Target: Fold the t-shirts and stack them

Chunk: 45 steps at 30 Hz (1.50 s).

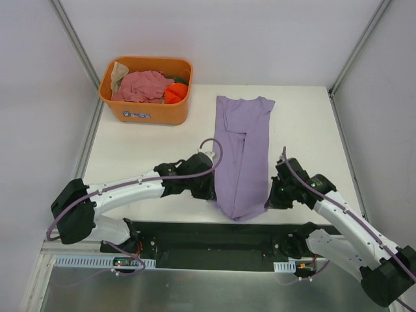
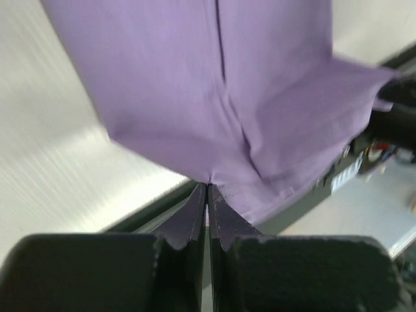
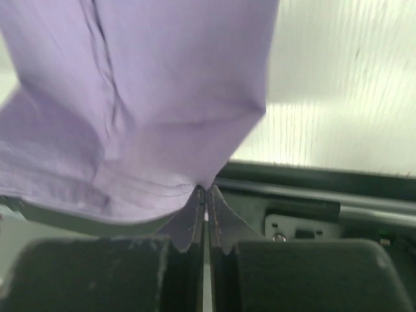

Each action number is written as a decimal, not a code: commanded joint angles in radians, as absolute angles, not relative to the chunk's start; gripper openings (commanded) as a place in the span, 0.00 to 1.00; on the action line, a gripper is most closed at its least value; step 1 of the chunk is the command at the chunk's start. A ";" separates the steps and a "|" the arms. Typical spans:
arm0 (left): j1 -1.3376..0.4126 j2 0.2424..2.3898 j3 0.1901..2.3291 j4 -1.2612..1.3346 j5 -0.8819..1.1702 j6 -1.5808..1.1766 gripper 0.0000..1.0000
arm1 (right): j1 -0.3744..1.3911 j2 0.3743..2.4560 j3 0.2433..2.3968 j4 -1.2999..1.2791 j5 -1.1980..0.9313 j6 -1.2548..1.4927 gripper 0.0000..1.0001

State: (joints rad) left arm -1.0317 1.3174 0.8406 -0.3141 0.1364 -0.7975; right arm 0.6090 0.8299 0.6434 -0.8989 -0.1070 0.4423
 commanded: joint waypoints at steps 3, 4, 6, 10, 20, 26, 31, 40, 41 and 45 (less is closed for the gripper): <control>-0.895 1.431 1.054 -0.290 0.012 -0.684 0.00 | 0.442 0.991 0.829 -0.720 -0.054 0.292 0.00; -0.873 1.455 1.086 -0.293 0.015 -0.674 0.00 | 0.424 1.024 0.857 -0.688 -0.063 0.269 0.00; -0.825 1.520 1.167 -0.291 0.032 -0.634 0.00 | 0.393 1.090 0.915 -0.644 -0.066 0.224 0.00; -0.752 1.630 1.304 -0.290 0.018 -0.603 0.00 | 0.322 1.233 1.034 -0.591 -0.060 0.167 0.00; -0.611 1.876 1.545 -0.295 0.081 -0.525 0.00 | 0.181 1.549 1.233 -0.499 -0.130 0.114 0.01; -0.581 2.005 1.650 -0.307 0.129 -0.489 0.00 | 0.147 1.673 1.296 -0.443 -0.178 0.100 0.00; -0.552 2.088 1.716 -0.322 0.150 -0.496 0.00 | 0.135 1.759 1.344 -0.446 -0.161 0.101 0.00; -0.531 2.085 1.754 -0.357 0.172 -0.488 0.97 | 0.103 1.809 1.431 -0.505 -0.176 0.049 0.72; -0.532 2.051 1.724 -0.357 0.167 -0.491 0.99 | 0.104 1.777 1.414 -0.505 -0.175 0.045 0.81; -0.532 1.910 1.565 -0.351 0.167 -0.532 0.99 | 0.104 1.614 1.245 -0.460 -0.213 0.063 0.96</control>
